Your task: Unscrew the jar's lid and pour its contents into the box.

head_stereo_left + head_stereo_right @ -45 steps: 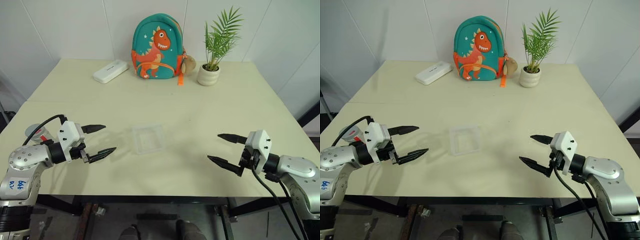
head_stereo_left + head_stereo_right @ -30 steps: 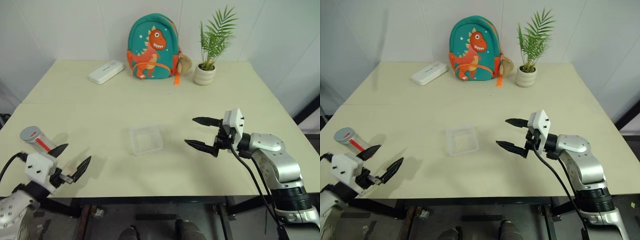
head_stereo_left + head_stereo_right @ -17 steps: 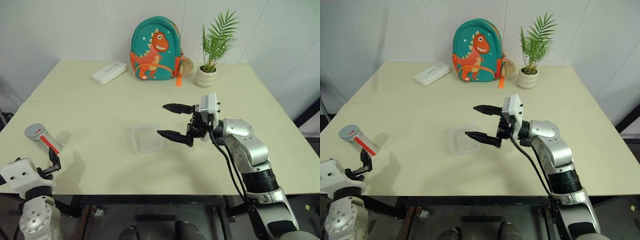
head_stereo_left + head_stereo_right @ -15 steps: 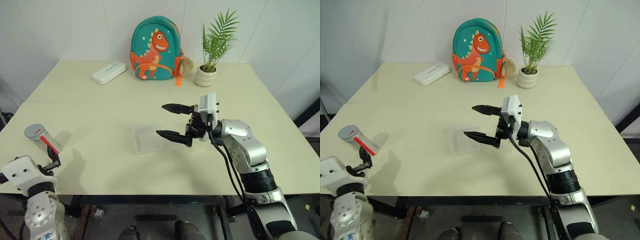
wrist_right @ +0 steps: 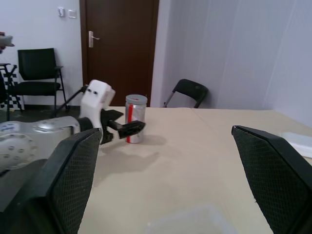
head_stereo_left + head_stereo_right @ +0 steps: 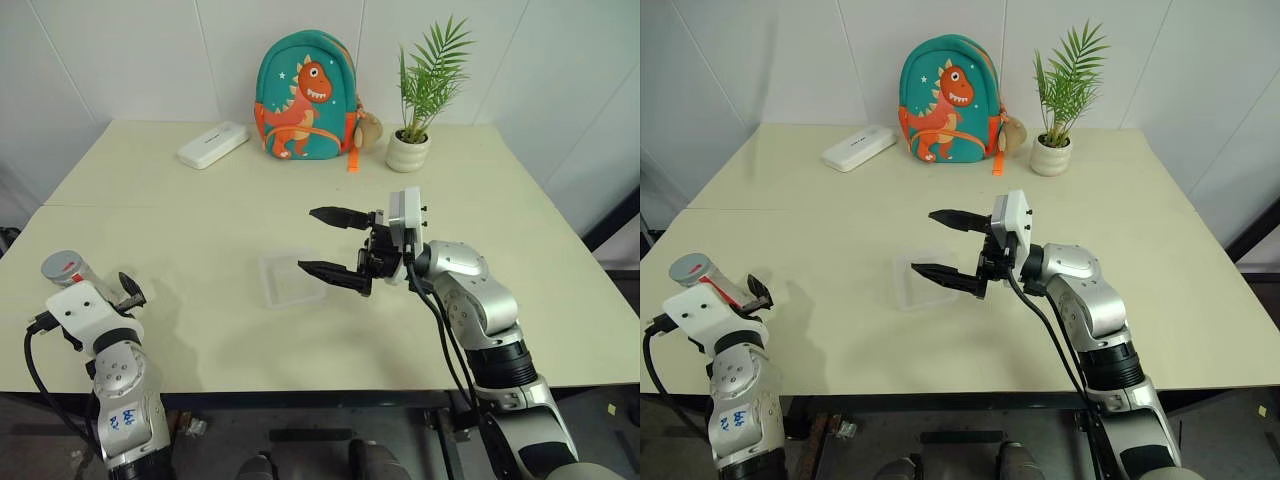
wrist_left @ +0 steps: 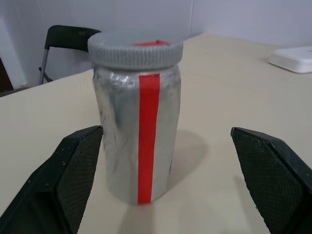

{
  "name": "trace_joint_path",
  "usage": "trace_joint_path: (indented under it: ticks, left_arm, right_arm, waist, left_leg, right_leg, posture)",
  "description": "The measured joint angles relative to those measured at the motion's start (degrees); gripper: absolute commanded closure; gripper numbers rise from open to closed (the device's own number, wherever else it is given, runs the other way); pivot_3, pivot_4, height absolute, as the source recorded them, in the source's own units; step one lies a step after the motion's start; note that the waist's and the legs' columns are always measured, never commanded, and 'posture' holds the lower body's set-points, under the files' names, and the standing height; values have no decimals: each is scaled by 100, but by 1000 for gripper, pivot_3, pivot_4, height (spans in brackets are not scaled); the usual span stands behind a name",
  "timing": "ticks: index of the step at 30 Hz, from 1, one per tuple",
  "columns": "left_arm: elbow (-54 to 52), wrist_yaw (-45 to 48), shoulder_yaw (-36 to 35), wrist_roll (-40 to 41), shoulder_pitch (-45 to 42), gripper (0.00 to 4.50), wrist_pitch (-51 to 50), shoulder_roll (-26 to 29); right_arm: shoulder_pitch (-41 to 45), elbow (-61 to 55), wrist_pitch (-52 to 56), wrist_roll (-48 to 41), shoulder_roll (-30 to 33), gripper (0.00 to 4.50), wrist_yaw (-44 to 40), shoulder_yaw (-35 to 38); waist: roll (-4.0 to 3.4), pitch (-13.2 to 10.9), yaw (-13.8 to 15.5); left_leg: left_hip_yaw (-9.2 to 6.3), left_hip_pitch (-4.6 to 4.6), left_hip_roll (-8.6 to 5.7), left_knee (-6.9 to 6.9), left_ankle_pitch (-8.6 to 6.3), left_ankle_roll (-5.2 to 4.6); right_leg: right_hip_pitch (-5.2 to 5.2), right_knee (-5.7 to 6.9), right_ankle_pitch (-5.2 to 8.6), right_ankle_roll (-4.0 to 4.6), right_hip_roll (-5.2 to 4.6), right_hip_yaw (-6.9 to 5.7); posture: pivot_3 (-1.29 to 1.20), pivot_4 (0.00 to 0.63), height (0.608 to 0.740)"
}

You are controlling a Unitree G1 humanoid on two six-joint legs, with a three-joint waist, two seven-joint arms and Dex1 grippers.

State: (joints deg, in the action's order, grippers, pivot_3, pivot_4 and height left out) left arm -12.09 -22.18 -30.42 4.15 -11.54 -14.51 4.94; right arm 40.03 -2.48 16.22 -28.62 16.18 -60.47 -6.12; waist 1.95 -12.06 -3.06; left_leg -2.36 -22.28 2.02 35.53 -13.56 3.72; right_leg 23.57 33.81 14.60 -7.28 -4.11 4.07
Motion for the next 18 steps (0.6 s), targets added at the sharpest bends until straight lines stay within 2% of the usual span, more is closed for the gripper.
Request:
trace_joint_path:
  ticks: [1,11,18]
  left_arm:
    - [47,-56,-1,-23,-57,22,6,18]
    - [569,-500,-7,-170,-473,22,22,54]
    - [1346,-647,-235,-98,-896,22,248,350]
  right_arm:
    - [-21,-13,12,1,-21,0,0,-41]
    - [-30,-190,226,5,-124,0,217,-139]
    - [-31,-266,398,5,-109,0,388,-134]
  waist:
    - [0,0,3]
    - [0,0,5]
    - [0,0,13]
  left_leg:
    - [0,0,0,-1,0,0]
    - [0,-1,0,-8,-2,4]
    - [0,-1,0,-28,-2,4]
  right_leg:
    - [1,1,-16,-29,0,0]
    - [3,-7,-16,-29,0,-2]
    - [9,-7,-24,-44,-1,-4]
  posture:
    - [0,150,740]
    - [0,150,740]
    - [0,150,740]
